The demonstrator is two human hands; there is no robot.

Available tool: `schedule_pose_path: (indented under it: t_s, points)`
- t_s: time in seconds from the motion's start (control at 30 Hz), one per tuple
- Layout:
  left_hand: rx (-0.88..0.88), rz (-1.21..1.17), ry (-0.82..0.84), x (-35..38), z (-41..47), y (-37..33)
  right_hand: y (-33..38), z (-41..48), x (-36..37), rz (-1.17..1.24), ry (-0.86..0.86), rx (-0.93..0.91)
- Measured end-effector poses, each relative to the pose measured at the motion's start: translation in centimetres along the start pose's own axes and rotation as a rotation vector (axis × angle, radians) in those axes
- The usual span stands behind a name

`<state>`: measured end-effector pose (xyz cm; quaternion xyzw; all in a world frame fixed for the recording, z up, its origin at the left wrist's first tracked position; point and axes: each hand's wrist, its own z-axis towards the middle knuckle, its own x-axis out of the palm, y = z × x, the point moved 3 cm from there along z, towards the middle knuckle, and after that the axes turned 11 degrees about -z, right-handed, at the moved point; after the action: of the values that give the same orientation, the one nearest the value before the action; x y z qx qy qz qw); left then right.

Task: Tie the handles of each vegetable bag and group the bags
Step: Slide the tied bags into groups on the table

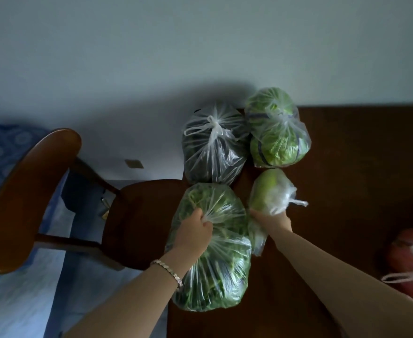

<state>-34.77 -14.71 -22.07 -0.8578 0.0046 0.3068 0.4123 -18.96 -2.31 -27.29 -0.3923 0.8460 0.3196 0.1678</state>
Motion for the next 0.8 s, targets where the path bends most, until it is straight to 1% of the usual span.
schedule_pose_path:
  t_s: [0.1, 0.23, 0.27, 0.4, 0.47, 0.5, 0.53, 0.6, 0.63, 0.7, 0.77, 0.8]
  points:
    - [0.001, 0.016, 0.01, 0.0, 0.2, 0.0, 0.9, -0.2, 1.1, -0.059, -0.071, -0.068]
    - [-0.003, 0.019, 0.031, 0.0, 0.3, 0.4, 1.6, -0.2, 1.7, -0.278, -0.08, -0.247]
    - [-0.009, 0.007, 0.039, 0.0, 0.3, 0.5, 2.0, 0.0, 1.8, -0.289, -0.078, -0.256]
    - [-0.058, -0.039, 0.063, 0.0, 0.4, 0.6, 4.2, 1.3, 1.9, -0.312, -0.069, -0.177]
    - [-0.105, -0.009, 0.066, 0.0, 0.2, 0.2, 4.4, 1.9, 1.5, -0.309, -0.019, -0.208]
    - [-0.135, 0.038, 0.066, 0.1, 0.0, -0.1, 4.4, 1.8, 1.1, -0.289, 0.02, -0.247]
    - [-0.163, 0.137, 0.06, 0.1, -0.3, -0.5, 4.2, 1.6, 0.6, -0.288, 0.056, -0.295]
    - [-0.168, 0.423, -0.037, 0.4, -0.9, -1.8, 3.3, 0.2, -1.2, -0.416, 0.087, -0.436]
    - [-0.129, 0.51, -0.096, 0.7, -1.3, -2.8, 2.7, -0.5, -2.4, -0.526, 0.072, -0.519]
    - [0.034, 0.522, -0.137, 2.8, -2.3, -5.7, 0.8, -1.9, -5.6, -0.761, -0.042, -0.696]
    - [0.213, 0.484, -0.074, 5.7, -2.9, -8.2, -1.1, -3.0, -9.2, -0.947, -0.158, -0.827]
    - [0.282, 0.461, -0.006, 7.8, -3.5, -9.6, -2.5, -3.1, -11.3, -1.006, -0.193, -0.849]
